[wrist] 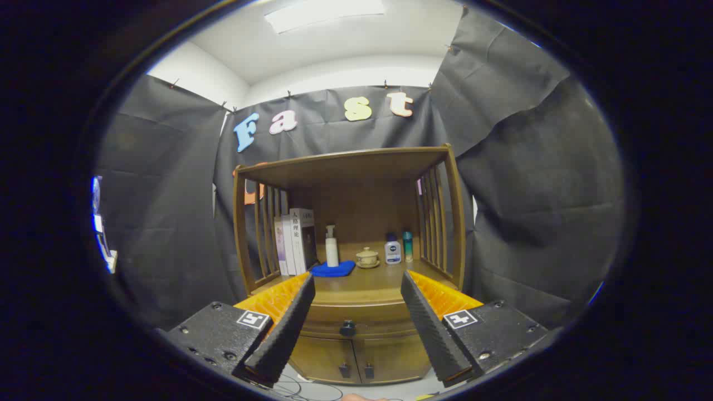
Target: Pull open the drawer, take out the items inside it, and place them on the countertop above the cabinet.
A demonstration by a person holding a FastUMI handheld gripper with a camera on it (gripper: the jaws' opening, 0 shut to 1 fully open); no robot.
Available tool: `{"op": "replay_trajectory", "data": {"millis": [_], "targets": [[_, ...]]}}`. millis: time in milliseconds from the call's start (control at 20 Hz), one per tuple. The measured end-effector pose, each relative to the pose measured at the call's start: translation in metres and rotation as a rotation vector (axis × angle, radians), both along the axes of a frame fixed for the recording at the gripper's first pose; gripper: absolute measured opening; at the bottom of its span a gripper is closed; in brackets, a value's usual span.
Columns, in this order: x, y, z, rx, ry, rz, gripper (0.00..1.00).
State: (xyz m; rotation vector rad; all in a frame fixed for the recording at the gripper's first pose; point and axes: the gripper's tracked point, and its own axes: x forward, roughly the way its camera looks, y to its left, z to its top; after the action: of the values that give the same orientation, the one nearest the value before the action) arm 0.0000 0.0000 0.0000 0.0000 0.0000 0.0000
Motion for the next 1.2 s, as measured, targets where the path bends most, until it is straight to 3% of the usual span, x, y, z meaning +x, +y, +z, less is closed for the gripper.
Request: {"op": "replay_trajectory", "data": {"millis": [750,1200], "targets": [[0.010,0.001,-0.019,-0.006,0.036,-0.007,0.98],[0.053,0.006,-0.074,-0.007,0.112,-0.019,0.98]]}}
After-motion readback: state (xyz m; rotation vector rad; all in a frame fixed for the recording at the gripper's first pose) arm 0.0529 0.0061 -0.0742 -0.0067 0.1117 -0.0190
